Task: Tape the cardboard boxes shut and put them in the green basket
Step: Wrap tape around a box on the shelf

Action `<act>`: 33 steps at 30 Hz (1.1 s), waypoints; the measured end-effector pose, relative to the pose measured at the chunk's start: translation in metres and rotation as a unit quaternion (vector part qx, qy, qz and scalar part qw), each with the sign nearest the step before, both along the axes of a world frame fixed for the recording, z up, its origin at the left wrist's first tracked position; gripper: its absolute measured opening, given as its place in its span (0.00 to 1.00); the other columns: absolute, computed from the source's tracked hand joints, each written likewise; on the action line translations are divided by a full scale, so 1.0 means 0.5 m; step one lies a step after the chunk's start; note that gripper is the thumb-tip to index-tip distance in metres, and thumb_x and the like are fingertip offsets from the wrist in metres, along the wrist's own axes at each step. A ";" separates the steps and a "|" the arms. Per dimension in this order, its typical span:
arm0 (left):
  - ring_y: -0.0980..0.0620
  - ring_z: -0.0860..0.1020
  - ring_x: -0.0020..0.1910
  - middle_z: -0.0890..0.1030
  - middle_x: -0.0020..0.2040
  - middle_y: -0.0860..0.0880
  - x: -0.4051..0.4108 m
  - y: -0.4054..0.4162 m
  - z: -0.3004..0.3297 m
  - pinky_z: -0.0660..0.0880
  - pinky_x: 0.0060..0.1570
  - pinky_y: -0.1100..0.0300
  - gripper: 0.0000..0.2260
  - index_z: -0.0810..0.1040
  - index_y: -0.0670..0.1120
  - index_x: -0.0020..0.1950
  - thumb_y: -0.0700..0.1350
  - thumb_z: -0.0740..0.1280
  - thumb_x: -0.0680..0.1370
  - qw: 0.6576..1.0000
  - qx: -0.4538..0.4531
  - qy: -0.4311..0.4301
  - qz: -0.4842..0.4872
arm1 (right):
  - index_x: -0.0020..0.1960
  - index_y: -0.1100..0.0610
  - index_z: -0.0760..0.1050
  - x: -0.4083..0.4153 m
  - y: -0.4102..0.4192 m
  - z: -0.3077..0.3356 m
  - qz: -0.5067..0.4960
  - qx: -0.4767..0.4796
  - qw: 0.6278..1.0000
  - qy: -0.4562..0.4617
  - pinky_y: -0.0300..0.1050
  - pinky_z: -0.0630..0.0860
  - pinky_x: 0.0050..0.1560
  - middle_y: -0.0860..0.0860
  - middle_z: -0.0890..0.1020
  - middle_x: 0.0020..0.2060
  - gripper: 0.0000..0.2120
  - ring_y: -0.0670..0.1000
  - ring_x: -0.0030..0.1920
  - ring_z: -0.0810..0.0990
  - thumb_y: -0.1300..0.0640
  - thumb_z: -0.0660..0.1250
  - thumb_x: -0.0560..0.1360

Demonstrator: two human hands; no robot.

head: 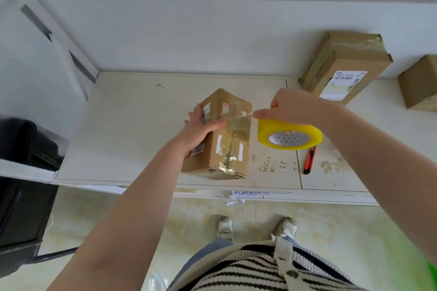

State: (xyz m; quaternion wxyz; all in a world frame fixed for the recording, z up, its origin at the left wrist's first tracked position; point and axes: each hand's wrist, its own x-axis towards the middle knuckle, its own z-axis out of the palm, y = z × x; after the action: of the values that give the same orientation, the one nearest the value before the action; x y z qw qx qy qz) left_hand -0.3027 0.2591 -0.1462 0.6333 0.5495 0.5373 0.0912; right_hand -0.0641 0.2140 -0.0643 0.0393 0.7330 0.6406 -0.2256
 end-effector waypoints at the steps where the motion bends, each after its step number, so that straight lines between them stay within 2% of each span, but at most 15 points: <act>1: 0.41 0.57 0.78 0.54 0.80 0.47 -0.007 0.002 0.001 0.58 0.73 0.38 0.60 0.41 0.57 0.80 0.68 0.74 0.59 1.000 -0.013 -0.019 0.008 | 0.27 0.57 0.64 0.004 -0.003 -0.010 -0.005 -0.005 1.000 -0.023 0.41 0.60 0.28 0.48 0.66 0.22 0.34 0.48 0.23 0.65 0.26 0.62 0.69; 2: 0.43 0.64 0.75 0.62 0.78 0.46 -0.014 0.003 0.002 0.62 0.72 0.39 0.57 0.47 0.55 0.80 0.66 0.75 0.60 0.999 -0.015 -0.039 0.011 | 0.28 0.57 0.67 0.005 -0.006 -0.023 -0.010 -0.018 1.000 -0.024 0.41 0.61 0.28 0.48 0.68 0.22 0.34 0.47 0.23 0.67 0.26 0.61 0.68; 4: 0.51 0.78 0.63 0.79 0.65 0.51 -0.029 0.006 -0.002 0.71 0.67 0.45 0.45 0.60 0.52 0.77 0.60 0.76 0.65 0.997 -0.017 -0.073 0.028 | 0.30 0.57 0.74 0.000 -0.006 -0.052 -0.032 -0.041 0.998 0.025 0.40 0.64 0.28 0.48 0.74 0.23 0.34 0.47 0.24 0.73 0.24 0.61 0.67; 7: 0.66 0.80 0.48 0.82 0.48 0.66 -0.066 0.010 -0.003 0.73 0.54 0.65 0.32 0.69 0.52 0.70 0.57 0.75 0.69 0.996 -0.009 -0.069 0.053 | 0.36 0.55 0.80 -0.030 0.009 -0.081 -0.055 -0.045 0.995 0.075 0.40 0.69 0.29 0.49 0.80 0.27 0.32 0.48 0.29 0.78 0.24 0.62 0.66; 9: 0.61 0.82 0.50 0.84 0.46 0.62 -0.088 0.013 -0.006 0.75 0.48 0.63 0.18 0.78 0.55 0.58 0.59 0.73 0.71 0.998 -0.003 -0.047 0.043 | 0.34 0.55 0.80 -0.048 0.026 -0.086 -0.062 -0.024 0.994 0.087 0.40 0.68 0.30 0.48 0.78 0.25 0.33 0.48 0.28 0.78 0.24 0.63 0.64; 11: 0.54 0.82 0.53 0.86 0.48 0.56 -0.101 0.018 -0.003 0.75 0.51 0.54 0.14 0.82 0.54 0.55 0.58 0.71 0.73 0.998 -0.004 -0.034 0.051 | 0.32 0.54 0.77 -0.062 0.040 -0.087 -0.059 -0.016 0.995 0.077 0.41 0.67 0.30 0.48 0.77 0.24 0.32 0.48 0.28 0.77 0.23 0.64 0.63; 15: 0.52 0.83 0.48 0.86 0.49 0.50 -0.125 0.023 -0.010 0.77 0.43 0.57 0.14 0.82 0.48 0.58 0.53 0.71 0.76 0.995 -0.024 -0.050 0.088 | 0.36 0.51 0.71 -0.105 0.057 -0.113 -0.036 -0.043 0.998 0.021 0.42 0.65 0.32 0.48 0.77 0.32 0.29 0.47 0.33 0.74 0.24 0.64 0.65; 21: 0.51 0.82 0.42 0.85 0.45 0.48 -0.124 0.027 -0.012 0.77 0.40 0.59 0.11 0.83 0.45 0.55 0.49 0.69 0.78 0.993 -0.046 -0.064 0.091 | 0.36 0.54 0.77 -0.104 0.058 -0.149 -0.066 -0.063 0.992 0.083 0.42 0.71 0.32 0.49 0.80 0.30 0.30 0.49 0.31 0.79 0.25 0.66 0.64; 22: 0.50 0.82 0.43 0.84 0.46 0.48 -0.116 0.025 -0.009 0.77 0.42 0.58 0.11 0.83 0.45 0.55 0.50 0.67 0.79 0.992 -0.057 -0.068 0.092 | 0.35 0.54 0.77 -0.103 0.057 -0.153 -0.067 -0.061 0.992 0.085 0.42 0.71 0.32 0.49 0.80 0.29 0.30 0.48 0.30 0.79 0.25 0.66 0.64; 24: 0.53 0.80 0.50 0.83 0.52 0.54 -0.093 0.017 -0.001 0.74 0.54 0.56 0.14 0.80 0.49 0.59 0.56 0.65 0.79 0.992 -0.071 -0.056 0.083 | 0.35 0.53 0.78 -0.103 0.056 -0.157 -0.066 -0.059 0.992 0.085 0.41 0.70 0.31 0.48 0.81 0.29 0.30 0.48 0.30 0.80 0.25 0.66 0.64; 26: 0.57 0.78 0.52 0.81 0.54 0.58 -0.065 0.006 0.000 0.69 0.53 0.60 0.16 0.77 0.53 0.59 0.61 0.64 0.78 0.998 -0.024 -0.023 0.058 | 0.35 0.54 0.79 -0.094 0.056 -0.156 -0.062 -0.065 0.992 0.087 0.41 0.70 0.31 0.48 0.81 0.29 0.30 0.48 0.31 0.80 0.25 0.65 0.64; 28: 0.53 0.80 0.50 0.82 0.51 0.53 -0.032 -0.013 -0.008 0.71 0.43 0.62 0.19 0.76 0.48 0.59 0.62 0.63 0.78 0.996 0.041 0.025 0.078 | 0.35 0.55 0.80 -0.075 0.054 -0.149 -0.053 -0.068 0.994 0.071 0.42 0.69 0.31 0.49 0.81 0.29 0.31 0.49 0.31 0.80 0.25 0.65 0.65; 30: 0.55 0.78 0.46 0.80 0.51 0.53 -0.004 -0.038 -0.016 0.69 0.38 0.63 0.22 0.74 0.46 0.61 0.62 0.62 0.79 0.991 0.070 0.054 0.099 | 0.36 0.56 0.80 -0.050 0.049 -0.138 -0.047 -0.058 0.996 0.046 0.42 0.68 0.31 0.50 0.81 0.30 0.33 0.49 0.32 0.79 0.24 0.64 0.64; 32: 0.53 0.78 0.50 0.78 0.56 0.53 0.012 -0.050 -0.016 0.70 0.40 0.63 0.25 0.70 0.45 0.69 0.61 0.62 0.79 0.989 0.078 0.055 0.114 | 0.36 0.57 0.80 -0.036 0.041 -0.135 -0.048 -0.051 0.997 0.036 0.42 0.68 0.32 0.51 0.81 0.30 0.33 0.49 0.33 0.79 0.25 0.64 0.64; 33: 0.52 0.79 0.53 0.76 0.62 0.52 0.019 -0.051 -0.011 0.73 0.44 0.62 0.29 0.63 0.46 0.75 0.60 0.62 0.79 0.987 0.089 0.068 0.112 | 0.36 0.57 0.80 -0.033 0.037 -0.138 -0.052 -0.049 0.997 0.042 0.42 0.68 0.32 0.51 0.81 0.30 0.33 0.49 0.33 0.79 0.25 0.65 0.65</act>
State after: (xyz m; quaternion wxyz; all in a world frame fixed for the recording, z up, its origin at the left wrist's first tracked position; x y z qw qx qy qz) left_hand -0.2935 0.2337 -0.1519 0.5294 0.5450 0.6272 0.1716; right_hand -0.0807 0.2326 -0.1332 0.0363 0.7521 0.5913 -0.2888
